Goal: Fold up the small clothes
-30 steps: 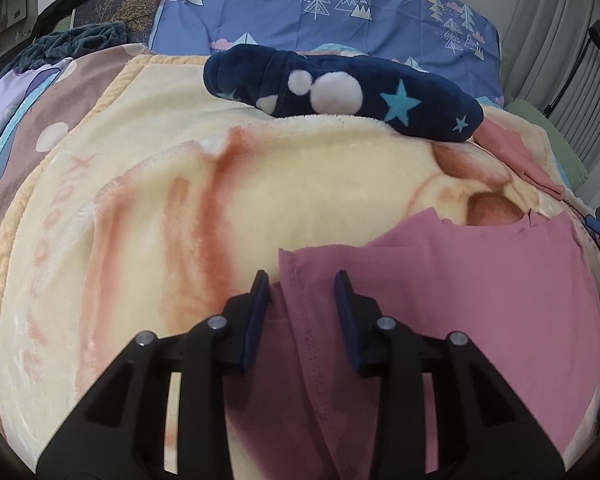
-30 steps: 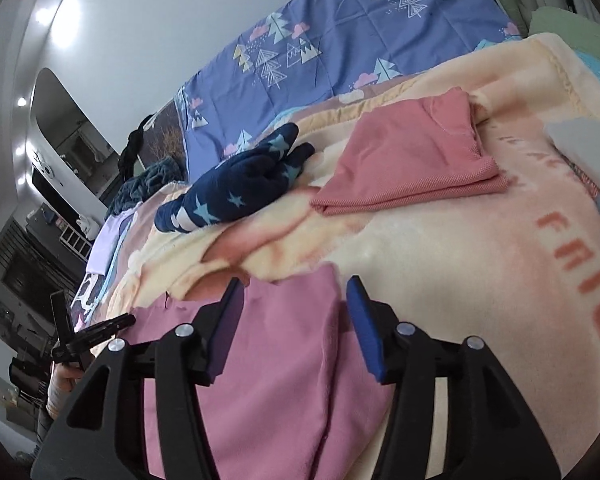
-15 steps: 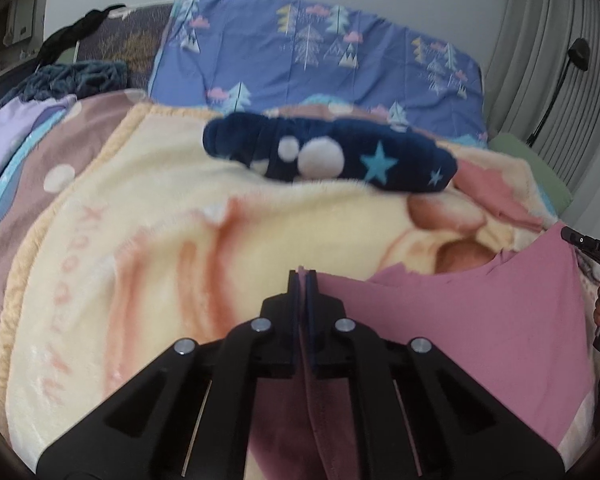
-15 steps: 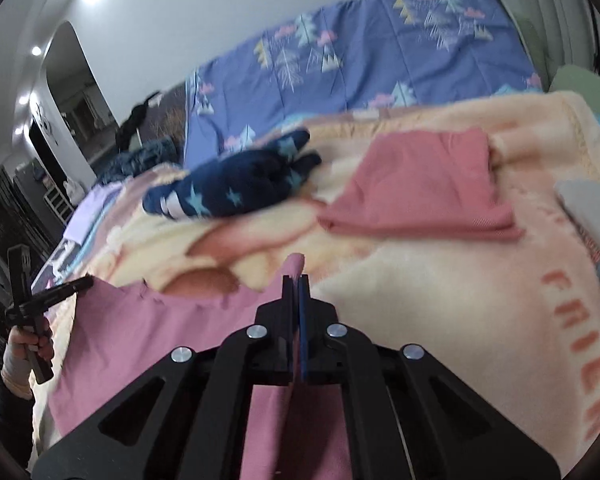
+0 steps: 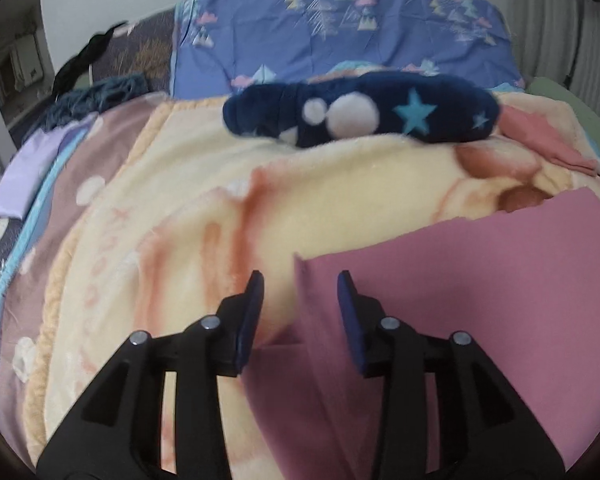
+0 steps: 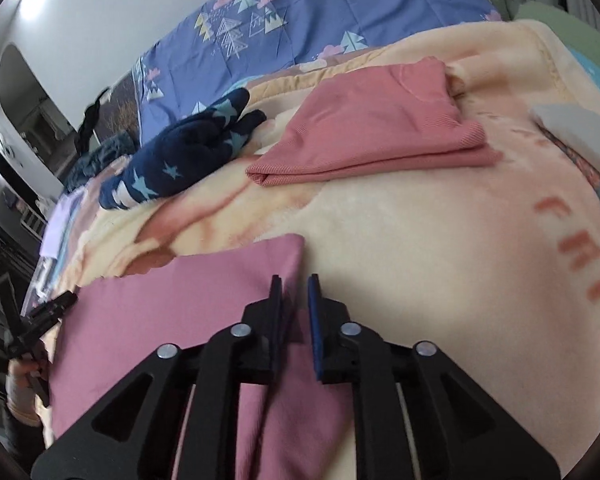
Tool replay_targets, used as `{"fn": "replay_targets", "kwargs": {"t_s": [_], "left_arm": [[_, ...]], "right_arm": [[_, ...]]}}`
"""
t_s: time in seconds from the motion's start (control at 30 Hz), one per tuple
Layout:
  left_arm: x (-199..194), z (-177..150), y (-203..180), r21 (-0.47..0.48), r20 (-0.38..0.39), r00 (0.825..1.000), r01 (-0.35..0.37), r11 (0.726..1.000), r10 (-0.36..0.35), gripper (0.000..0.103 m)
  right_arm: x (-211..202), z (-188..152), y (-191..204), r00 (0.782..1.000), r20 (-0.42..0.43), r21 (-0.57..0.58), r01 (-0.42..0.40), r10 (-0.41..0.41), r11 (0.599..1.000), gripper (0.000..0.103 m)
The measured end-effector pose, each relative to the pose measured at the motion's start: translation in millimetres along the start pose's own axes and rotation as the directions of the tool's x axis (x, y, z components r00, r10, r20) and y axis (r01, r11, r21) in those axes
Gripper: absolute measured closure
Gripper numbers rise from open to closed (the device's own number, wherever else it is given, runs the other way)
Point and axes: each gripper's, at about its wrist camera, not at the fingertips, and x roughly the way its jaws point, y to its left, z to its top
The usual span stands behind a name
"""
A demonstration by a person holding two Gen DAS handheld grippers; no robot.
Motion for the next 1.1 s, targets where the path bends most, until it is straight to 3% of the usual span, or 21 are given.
{"fn": "replay_targets", "kwargs": {"t_s": [0.07,0.17,0.27,0.37,0.4,0.47,0.57,0.63,0.7,0.77,1.03,1.1], "left_arm": [[-27,1,-20,0.019,0.038,0.994,0.099,0.995,-0.099,0.062],[-66,-10,-81,0.129,0.037,0.958,0.279,0.952,-0.286,0.051],[-99,-36,-163,0.291,-0.027,0.898,0.428,0.856,-0.44,0.042],[-119,-66,-238,0.423,-0.115,0.852,0.507,0.751,-0.511,0.041],[-125,-78,-264,0.478,-0.145,0.846,0.514,0.712,-0.513,0.039],[-133,-99,-303,0.581,-0.16,0.853,0.489,0.651,-0.498,0.032],[-136,-124,-349,0.69,-0.162,0.883,0.42,0.589,-0.44,0.03],[-135,-133,-364,0.71,-0.16,0.897,0.394,0.584,-0.411,0.03],[-132,-137,-374,0.727,-0.124,0.921,0.337,0.598,-0.369,0.028],[-129,-137,-381,0.727,-0.102,0.932,0.309,0.613,-0.348,0.028],[-132,-135,-390,0.731,-0.075,0.943,0.274,0.626,-0.325,0.028],[-132,-133,-390,0.721,-0.079,0.941,0.283,0.633,-0.33,0.035]], "right_arm": [[-15,-4,-8,1.0,0.023,0.019,-0.009,0.009,1.0,0.088],[-31,-10,-15,0.999,0.031,0.012,-0.032,0.032,0.999,0.084],[-34,-15,-23,0.998,0.033,0.022,-0.061,0.061,0.998,0.076],[-28,-21,-33,0.994,0.02,0.061,-0.112,0.111,0.992,0.073],[-25,-22,-35,0.992,0.016,0.068,-0.124,0.123,0.99,0.073],[-24,-25,-42,0.986,0.009,0.087,-0.164,0.164,0.983,0.071],[-28,-28,-49,0.976,0.008,0.093,-0.218,0.219,0.971,0.067],[-31,-29,-48,0.971,0.0,0.077,-0.24,0.241,0.968,0.062],[-33,-30,-47,0.965,-0.01,0.065,-0.262,0.263,0.963,0.055],[-33,-31,-46,0.96,-0.02,0.068,-0.276,0.278,0.959,0.053],[-28,-30,-46,0.937,-0.035,0.108,-0.341,0.347,0.934,0.04],[-24,-29,-45,0.934,-0.043,0.111,-0.347,0.354,0.931,0.037]]}}
